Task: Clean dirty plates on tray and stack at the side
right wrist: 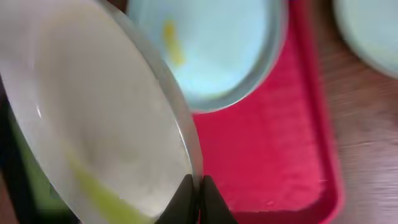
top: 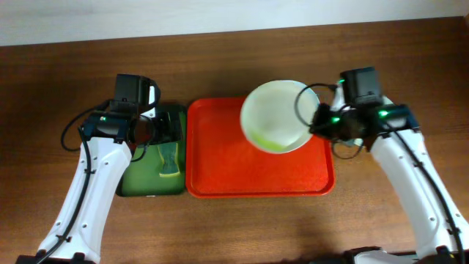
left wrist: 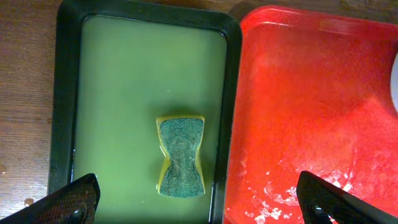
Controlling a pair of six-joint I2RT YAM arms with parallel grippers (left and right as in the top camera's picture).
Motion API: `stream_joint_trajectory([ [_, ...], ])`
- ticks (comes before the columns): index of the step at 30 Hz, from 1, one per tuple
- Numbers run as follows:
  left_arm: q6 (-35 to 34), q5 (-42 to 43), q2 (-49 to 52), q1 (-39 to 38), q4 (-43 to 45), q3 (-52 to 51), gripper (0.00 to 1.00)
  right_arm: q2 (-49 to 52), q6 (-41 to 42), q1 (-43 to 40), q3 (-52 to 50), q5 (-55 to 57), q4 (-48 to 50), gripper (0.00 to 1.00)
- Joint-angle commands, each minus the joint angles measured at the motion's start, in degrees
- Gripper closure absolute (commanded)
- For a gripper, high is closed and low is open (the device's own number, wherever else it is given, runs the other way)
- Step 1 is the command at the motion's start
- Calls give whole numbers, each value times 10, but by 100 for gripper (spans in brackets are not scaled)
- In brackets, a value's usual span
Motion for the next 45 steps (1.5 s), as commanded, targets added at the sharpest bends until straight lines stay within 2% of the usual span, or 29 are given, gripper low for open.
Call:
stream_joint_trajectory([
  [1, -5, -4, -4, 3, -1, 4, 1, -6, -37, -97, 1, 2, -2, 96],
  [4, -5, -4, -4, 3, -1, 4, 1, -5, -38, -213, 1, 56, -6, 96],
  [7, -5, -4, -4, 3, -1, 4, 1, -1, -38, -289, 1, 96, -5, 96],
  [10, -5, -4, -4, 3, -1, 4, 1, -1, -43, -304, 1, 85, -7, 96],
  [16, -5, -4, -4, 3, -1, 4, 1, -1, -49, -302, 1, -44, -41, 96],
  [20, -5, -4, -4, 3, -1, 4, 1, 4, -44, -208, 1, -49, -44, 96],
  [23, -6, -50, -8, 11, 16, 4, 1, 33, 7, -69, 1, -48, 2, 96],
  [24, -35, -86, -18, 33, -2, 4, 1, 49, 27, -17, 1, -47, 31, 96],
  [26, -66, -92, -49, 95, -35, 4, 1, 88, 65, 75, 1, -45, 101, 96],
  [30, -84, -92, -107, 241, -81, 4, 1, 199, 122, 225, 1, -42, 294, 96],
  [33, -115, -83, -116, 315, -112, 4, 1, 252, 134, 279, 1, -7, 370, 96],
  [39, -115, -83, -116, 320, -118, 3, 1, 252, 134, 319, 2, 44, 410, 96],
  [41, -115, -83, -116, 320, -118, 3, 1, 252, 129, 327, 15, 76, 410, 96],
  [45, -115, -83, -116, 320, -118, 3, 1, 252, 71, 343, 128, 149, 337, 96],
])
